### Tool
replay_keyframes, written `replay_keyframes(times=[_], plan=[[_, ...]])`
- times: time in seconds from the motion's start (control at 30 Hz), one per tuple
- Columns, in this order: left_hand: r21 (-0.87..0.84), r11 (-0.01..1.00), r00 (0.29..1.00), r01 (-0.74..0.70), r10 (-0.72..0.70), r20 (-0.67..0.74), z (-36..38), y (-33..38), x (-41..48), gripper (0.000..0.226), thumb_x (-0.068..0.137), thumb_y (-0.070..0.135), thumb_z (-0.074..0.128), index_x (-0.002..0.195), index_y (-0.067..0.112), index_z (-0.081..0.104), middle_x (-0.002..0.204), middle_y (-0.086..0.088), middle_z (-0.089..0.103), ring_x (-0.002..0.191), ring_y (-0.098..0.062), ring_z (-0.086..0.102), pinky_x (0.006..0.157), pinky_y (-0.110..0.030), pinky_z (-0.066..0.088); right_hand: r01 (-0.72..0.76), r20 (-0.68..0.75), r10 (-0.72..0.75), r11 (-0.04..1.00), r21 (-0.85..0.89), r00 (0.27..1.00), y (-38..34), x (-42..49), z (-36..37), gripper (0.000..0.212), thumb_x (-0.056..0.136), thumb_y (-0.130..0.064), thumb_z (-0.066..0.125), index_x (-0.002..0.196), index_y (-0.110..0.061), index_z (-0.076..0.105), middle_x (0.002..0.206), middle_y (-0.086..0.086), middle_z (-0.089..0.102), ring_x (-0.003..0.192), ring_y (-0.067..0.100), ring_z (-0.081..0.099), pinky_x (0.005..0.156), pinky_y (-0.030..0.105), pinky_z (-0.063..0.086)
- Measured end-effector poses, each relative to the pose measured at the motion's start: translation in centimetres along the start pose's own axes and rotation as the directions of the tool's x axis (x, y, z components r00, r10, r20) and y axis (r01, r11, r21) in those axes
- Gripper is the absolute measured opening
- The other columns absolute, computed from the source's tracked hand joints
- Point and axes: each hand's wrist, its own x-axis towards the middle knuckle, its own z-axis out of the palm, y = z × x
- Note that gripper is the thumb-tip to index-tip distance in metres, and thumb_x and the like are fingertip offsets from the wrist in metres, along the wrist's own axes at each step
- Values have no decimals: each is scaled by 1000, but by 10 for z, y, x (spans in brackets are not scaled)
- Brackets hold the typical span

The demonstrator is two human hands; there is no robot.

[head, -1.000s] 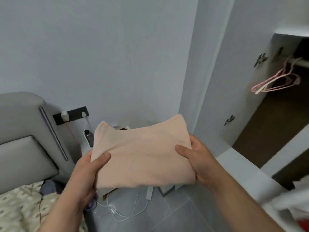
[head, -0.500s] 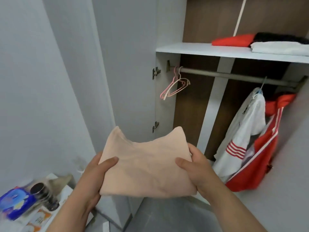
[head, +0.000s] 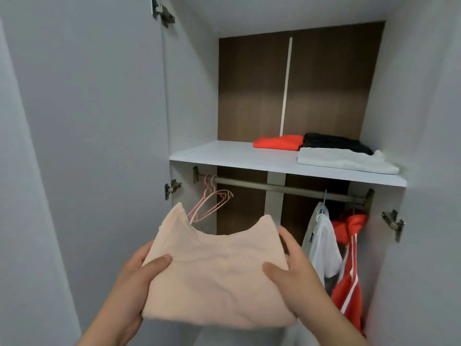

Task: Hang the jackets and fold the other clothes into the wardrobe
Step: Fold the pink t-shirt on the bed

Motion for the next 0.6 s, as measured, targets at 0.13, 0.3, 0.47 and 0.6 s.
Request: replay_keyframes(times=[0.13,0.3,0.47,0.6], plan=[[48,994,995,-93,92,40,21,24,51,30,84,11,64,110,24,71,106,-10,74,88,-27,72,73,-39,53,102,-58,-105,993,-63,993,-21,37,-19,65,90,-8,61,127,-59,42,122,-31,50,95,-24,51,64,0,42],[80,971,969,-227,217,116,48,68,128,28,87,10,62,100,31,74,100,-4,76,80,-19,72,63,-32,54,163,-124,-186,972,-172,975,-54,97,-32,57,95,-18,58,144,-42,42,128,-25,41,101,-10,42,72,6,33],[79,936,928,-344,326,179,72,104,225,24,76,18,67,94,31,76,91,-2,76,71,-12,70,55,-23,52,223,-216,-273,948,-229,938,-95,171,-44,59,94,-14,58,148,-32,42,134,-22,42,118,-1,42,84,12,34],[131,918,919,-375,350,181,93,106,304,21,77,26,67,94,34,75,91,7,76,77,-10,70,63,-28,50,222,-270,-287,944,-246,919,-112,237,-51,62,93,-12,57,149,-32,41,134,-21,44,104,-4,52,71,6,38]])
